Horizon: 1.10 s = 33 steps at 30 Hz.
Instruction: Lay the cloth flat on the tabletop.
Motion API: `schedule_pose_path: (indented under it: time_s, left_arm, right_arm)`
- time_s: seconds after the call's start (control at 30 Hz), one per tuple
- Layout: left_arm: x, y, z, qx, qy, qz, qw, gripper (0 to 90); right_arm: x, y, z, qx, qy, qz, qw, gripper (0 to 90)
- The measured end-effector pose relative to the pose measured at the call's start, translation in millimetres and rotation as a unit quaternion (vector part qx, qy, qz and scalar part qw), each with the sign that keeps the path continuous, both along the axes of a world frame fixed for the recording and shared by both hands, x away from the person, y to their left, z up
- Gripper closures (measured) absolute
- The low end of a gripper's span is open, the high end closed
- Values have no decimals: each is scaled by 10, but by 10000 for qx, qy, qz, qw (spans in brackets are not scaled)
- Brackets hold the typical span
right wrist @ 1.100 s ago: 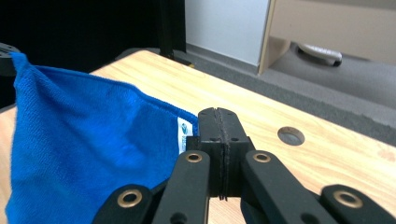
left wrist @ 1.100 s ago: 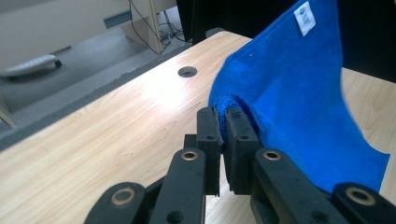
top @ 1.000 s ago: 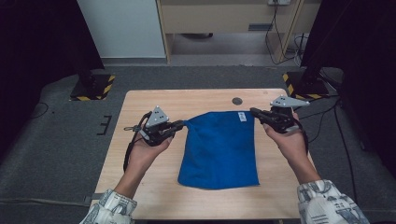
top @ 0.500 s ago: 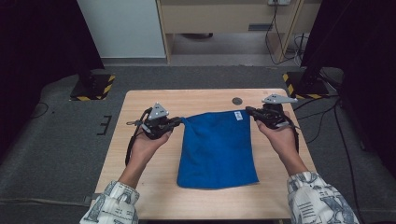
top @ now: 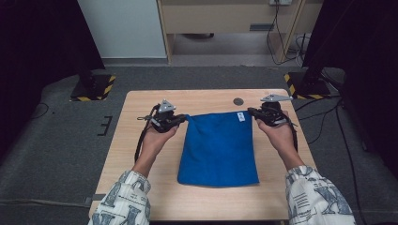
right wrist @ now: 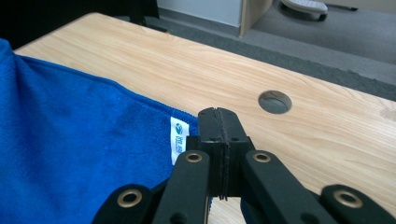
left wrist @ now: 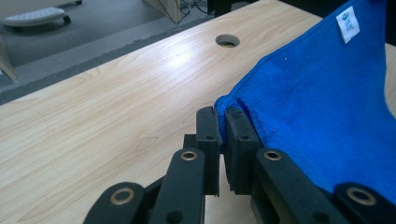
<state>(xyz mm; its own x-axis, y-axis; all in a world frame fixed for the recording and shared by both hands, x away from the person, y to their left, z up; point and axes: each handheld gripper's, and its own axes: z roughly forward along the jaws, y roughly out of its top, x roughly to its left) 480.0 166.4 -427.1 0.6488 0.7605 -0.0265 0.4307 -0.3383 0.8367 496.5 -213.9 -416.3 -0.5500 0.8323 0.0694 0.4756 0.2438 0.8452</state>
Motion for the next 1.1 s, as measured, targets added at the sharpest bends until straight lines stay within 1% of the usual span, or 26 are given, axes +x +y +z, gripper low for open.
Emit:
schedule_pose_path:
  time_s: [0.07, 0.23, 0.3, 0.43, 0.5, 0.57, 0.67, 0.77, 0.8, 0.87, 0.9, 0.93, 1.1]
  left_arm:
    - [48, -10, -26, -15, 50, 29, 10000, 851]
    - [126, -25, -45, 96, 100, 118, 9998, 850]
    - [141, -12, -46, 72, 109, 184, 9997, 850]
    - [170, 36, -73, 196, 157, 228, 9994, 851]
    - [182, 53, -84, 255, 155, 276, 9992, 851]
    - [198, 72, -93, 238, 141, 318, 9991, 851]
    - [228, 82, -123, 226, 155, 366, 9990, 850]
    - [256, 82, -159, 264, 168, 382, 9988, 851]
    - [267, 81, -175, 289, 164, 388, 9987, 851]
    - [285, 78, -213, 426, 188, 402, 9981, 851]
    - [292, 81, -224, 454, 195, 399, 9980, 851]
    - [298, 83, -237, 445, 219, 399, 9980, 851]
    - [339, 91, -281, 401, 177, 402, 9982, 849]
  right_arm:
    - [42, -20, -36, -42, 34, -38, 10000, 900]
    - [131, -32, -120, -68, 130, -130, 9998, 900]
    - [171, -27, -146, -79, 143, -135, 9998, 900]
    - [253, -4, -205, -7, 248, -196, 9995, 900]
    - [293, 13, -238, -38, 284, -207, 9994, 900]
    - [329, 31, -259, -62, 301, -216, 9993, 900]
    - [380, 52, -258, 59, 361, -264, 9990, 900]
    - [437, 71, -266, 65, 370, -289, 9989, 900]
    - [451, 77, -274, 118, 411, -320, 9986, 900]
    - [484, 96, -299, 60, 434, -314, 9985, 900]
    - [499, 114, -314, 29, 451, -308, 9985, 900]
    - [508, 123, -323, 11, 451, -296, 9985, 900]
    - [562, 188, -385, -41, 493, -281, 9984, 900]
